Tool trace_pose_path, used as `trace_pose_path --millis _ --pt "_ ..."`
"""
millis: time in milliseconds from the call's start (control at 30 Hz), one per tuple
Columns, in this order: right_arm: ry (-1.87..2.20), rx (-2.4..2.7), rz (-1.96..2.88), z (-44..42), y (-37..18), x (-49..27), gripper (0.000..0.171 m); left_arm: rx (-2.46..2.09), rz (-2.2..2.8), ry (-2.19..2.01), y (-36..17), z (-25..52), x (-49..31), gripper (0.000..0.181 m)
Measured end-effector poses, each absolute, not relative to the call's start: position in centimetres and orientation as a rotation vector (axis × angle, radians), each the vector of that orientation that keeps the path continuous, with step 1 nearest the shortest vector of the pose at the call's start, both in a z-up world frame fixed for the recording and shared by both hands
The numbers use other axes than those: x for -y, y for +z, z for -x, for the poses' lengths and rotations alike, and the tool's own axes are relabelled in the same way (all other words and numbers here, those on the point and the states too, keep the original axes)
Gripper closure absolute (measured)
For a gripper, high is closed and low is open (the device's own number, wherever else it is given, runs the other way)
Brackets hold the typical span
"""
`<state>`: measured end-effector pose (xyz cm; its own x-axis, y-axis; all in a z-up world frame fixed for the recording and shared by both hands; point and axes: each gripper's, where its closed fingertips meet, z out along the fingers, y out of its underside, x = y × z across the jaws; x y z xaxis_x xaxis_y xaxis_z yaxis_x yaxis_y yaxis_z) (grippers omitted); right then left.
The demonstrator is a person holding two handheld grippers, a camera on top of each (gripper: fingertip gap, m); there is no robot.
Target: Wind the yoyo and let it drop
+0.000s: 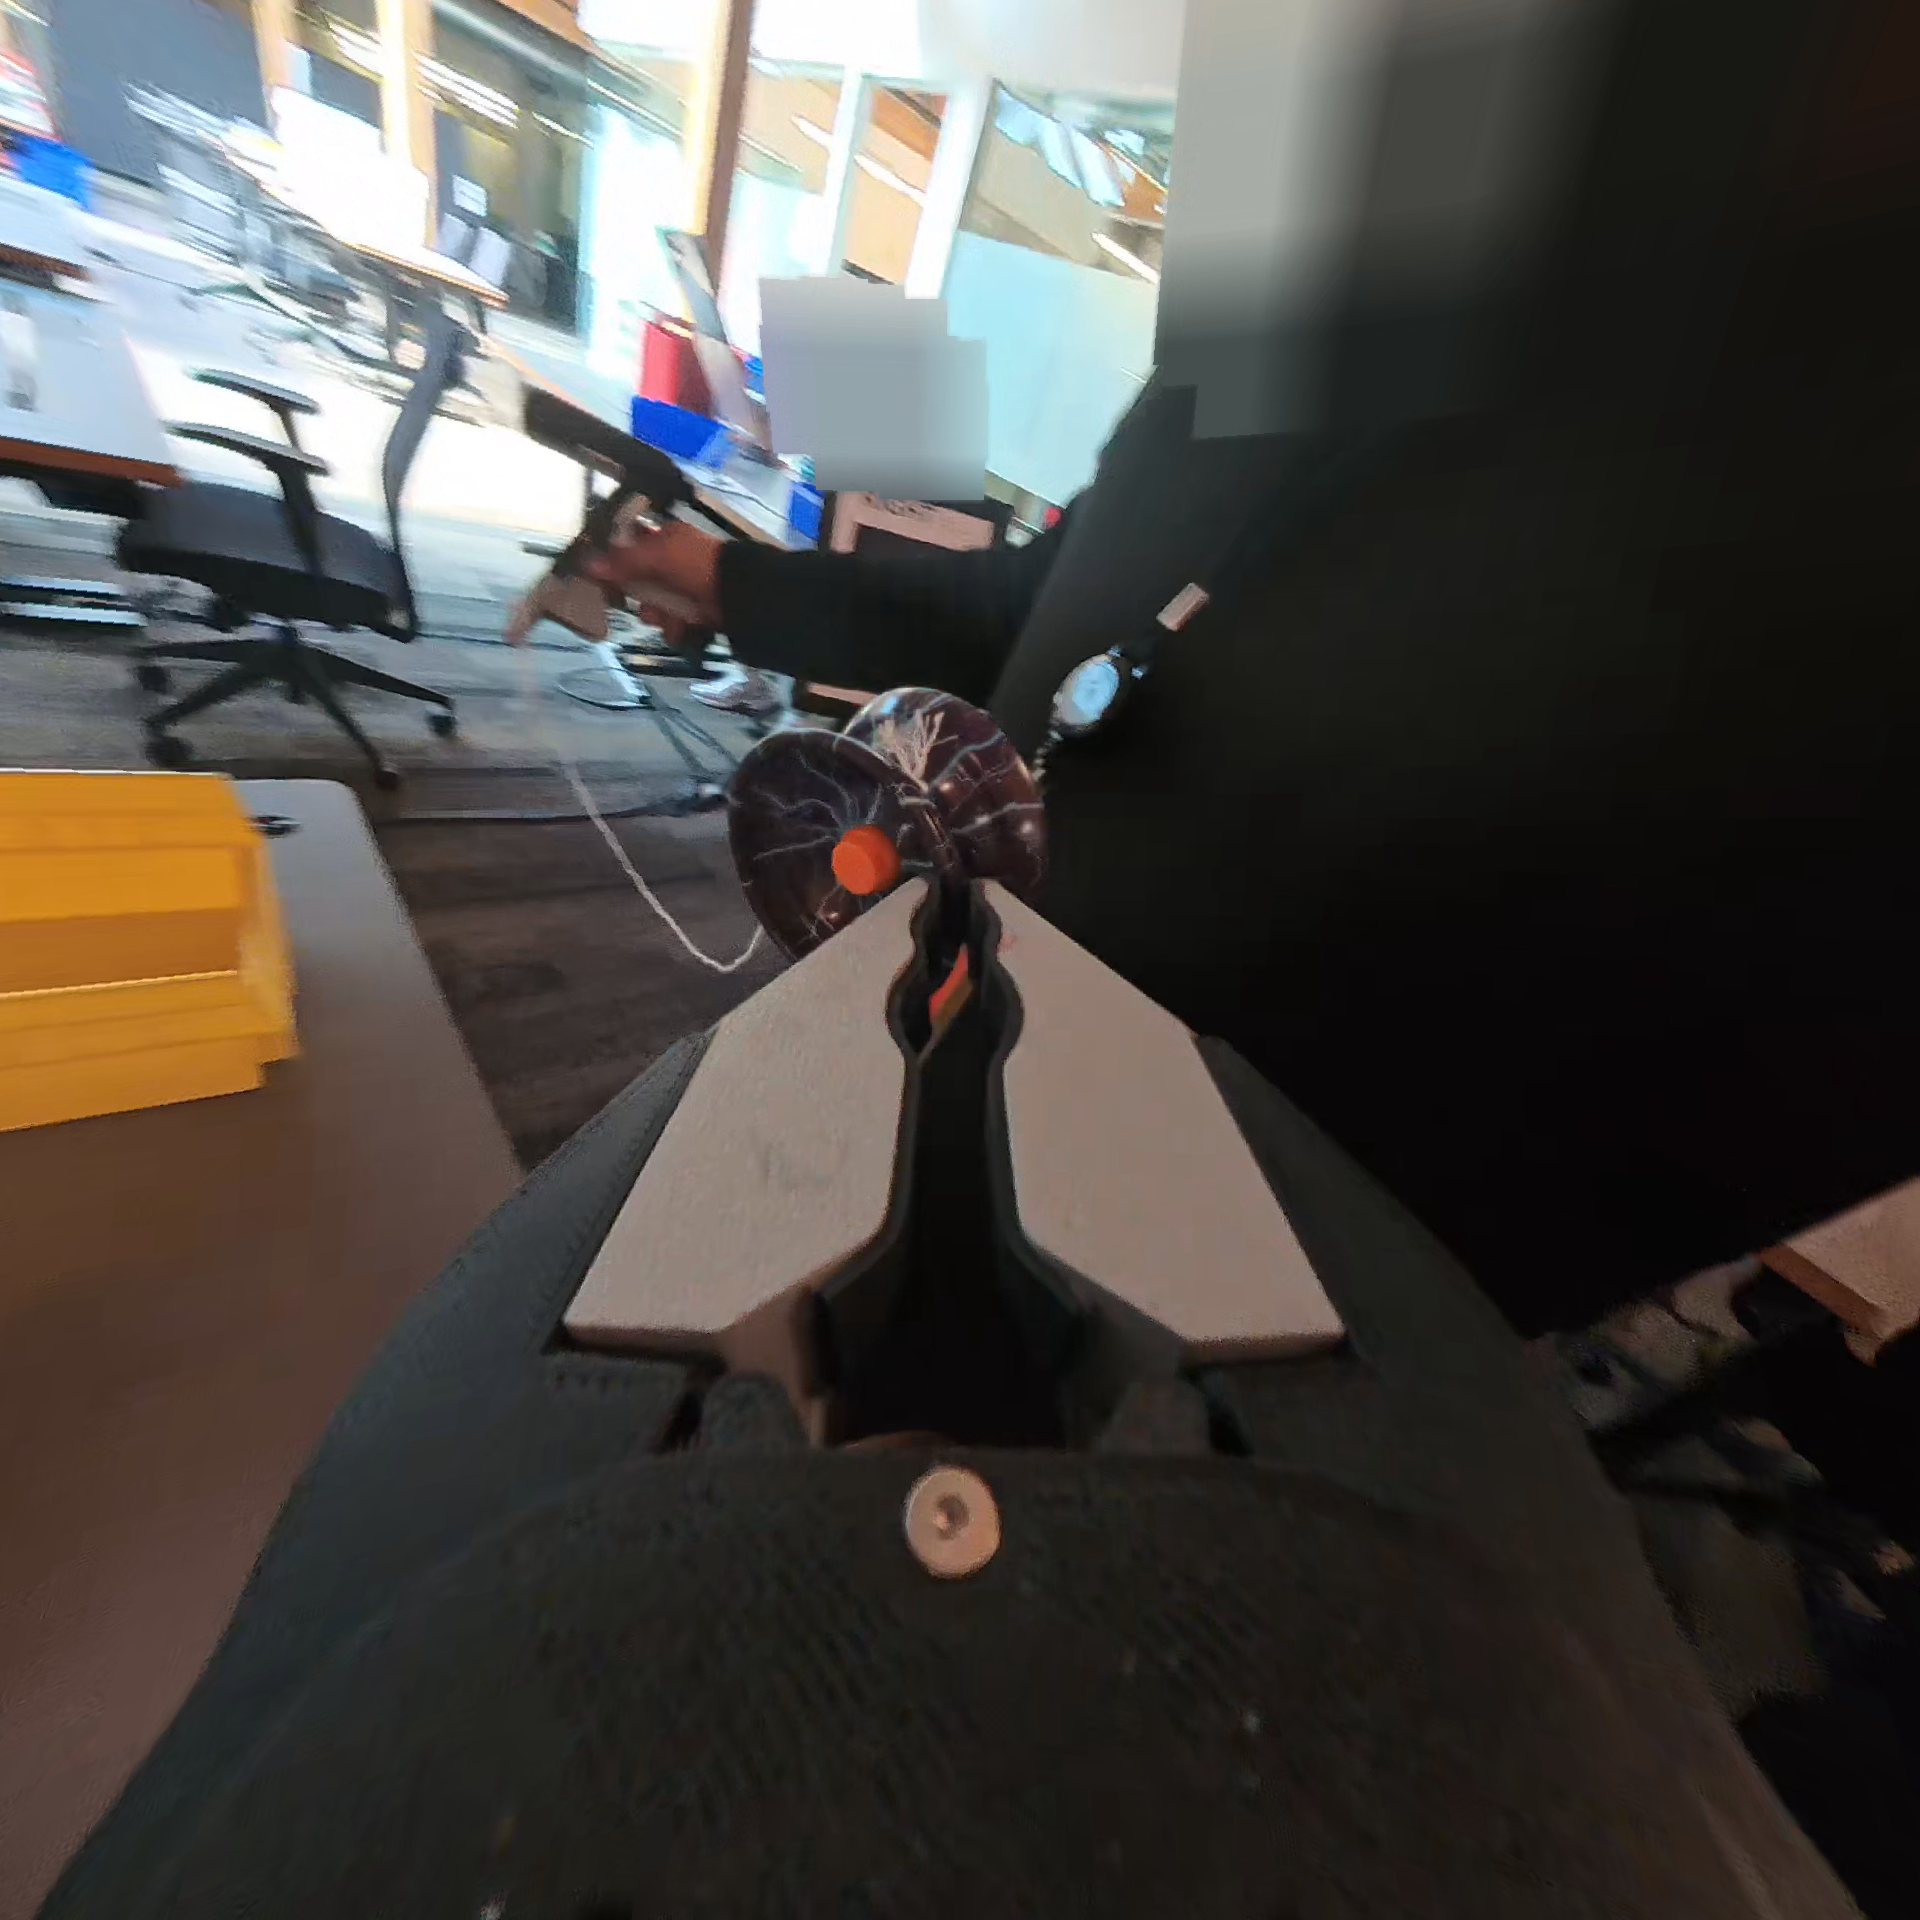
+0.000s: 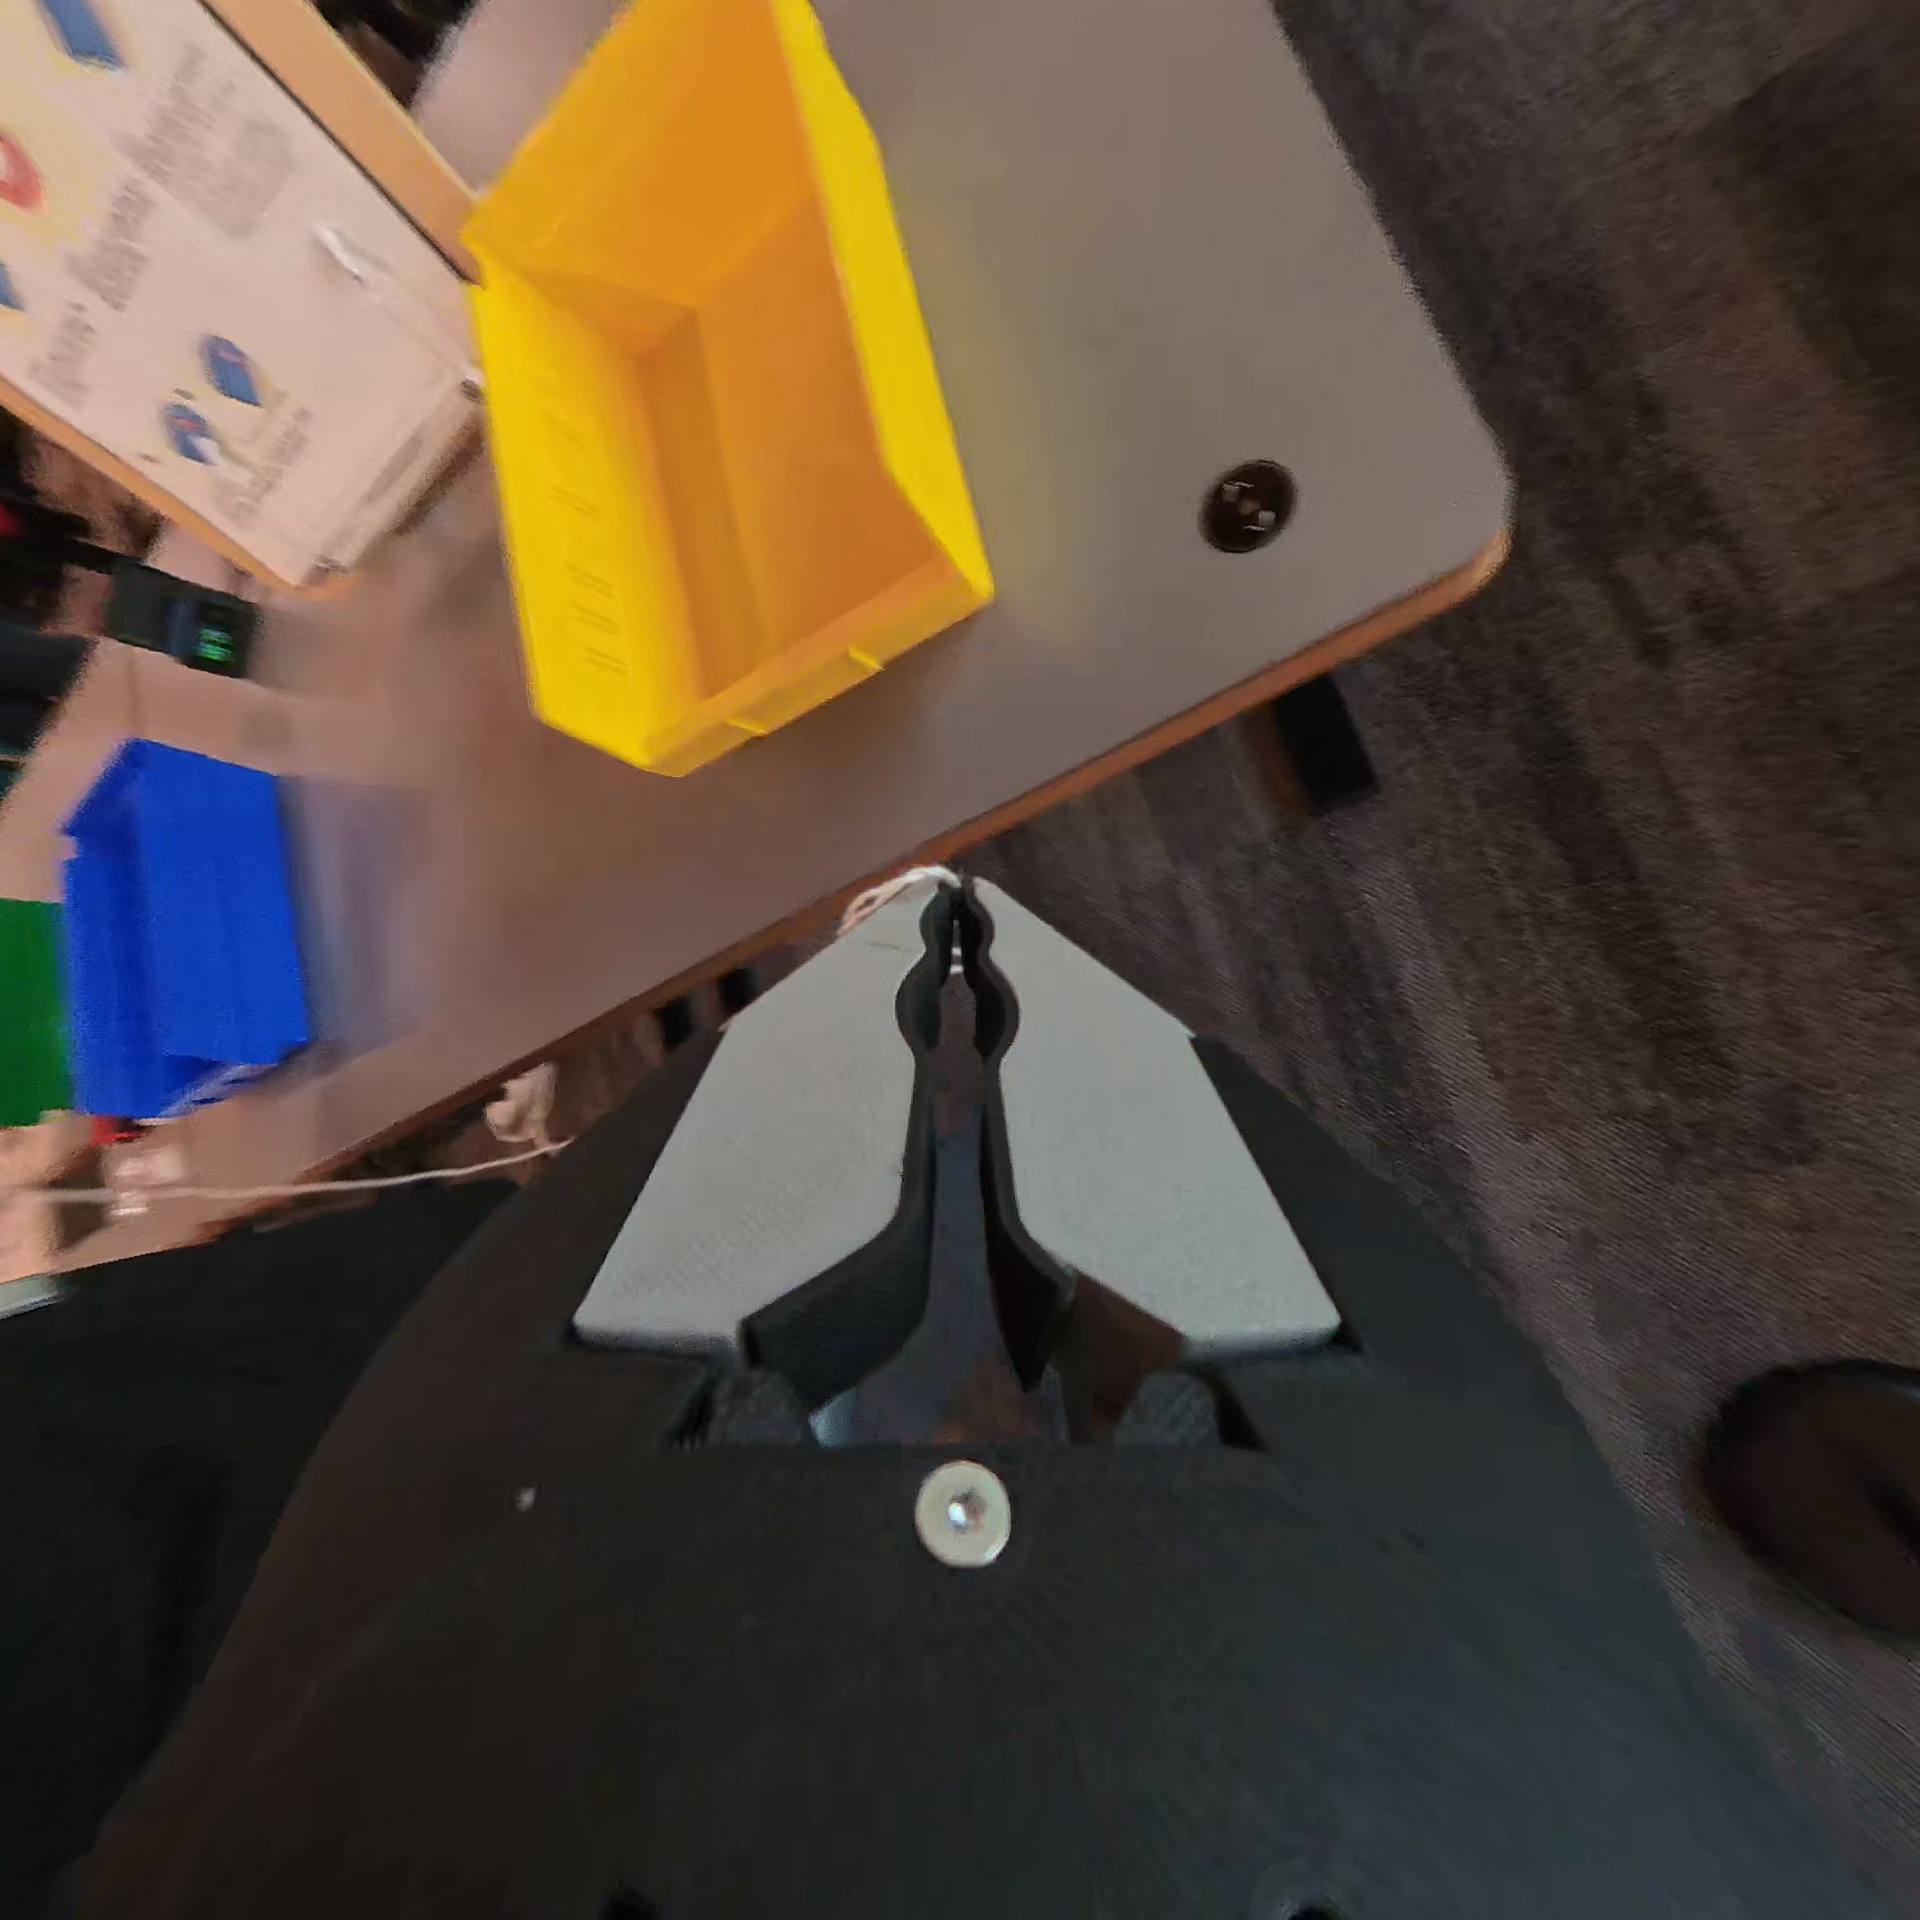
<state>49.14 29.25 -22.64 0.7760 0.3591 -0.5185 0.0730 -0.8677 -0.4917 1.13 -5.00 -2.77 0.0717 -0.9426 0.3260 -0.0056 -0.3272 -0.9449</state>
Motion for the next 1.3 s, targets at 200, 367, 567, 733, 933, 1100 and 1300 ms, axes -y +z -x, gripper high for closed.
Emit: trace_pose_path --millis 200,367,567,733,933,1100,1300 --pt "1.125 0.067 2.413 -50.0 -23.6 -30.6 0.171 -0.747 1.486 -1.201 -0.2 4.2 2.4 0.181" --pt "1.215 -0.227 2.355 -52.8 -25.6 -32.1 0.171 -0.594 1.515 -1.095 -0.1 8.0 1.6 0.181" --pt "1.306 -0.540 2.174 -56.6 -26.7 -33.5 0.171 -0.450 1.473 -1.026 1.6 10.6 1.2 0.181" --pt "0.880 -0.568 2.453 -61.2 -30.3 -32.3 0.163 -0.513 1.629 -0.974 0.6 7.1 -0.7 0.181" --pt "0.815 -0.188 2.324 -56.1 -21.9 -34.1 0.151 -0.477 1.687 -1.005 1.0 1.9 -4.0 0.181" --pt "1.428 0.568 1.938 -31.5 -8.8 -27.4 0.147 -0.431 1.649 -1.047 0.9 -2.7 -6.1 0.181" --pt "1.684 1.165 1.665 -11.3 -5.7 -13.6 0.148 -0.272 1.570 -1.081 1.9 -3.9 -8.5 0.181"
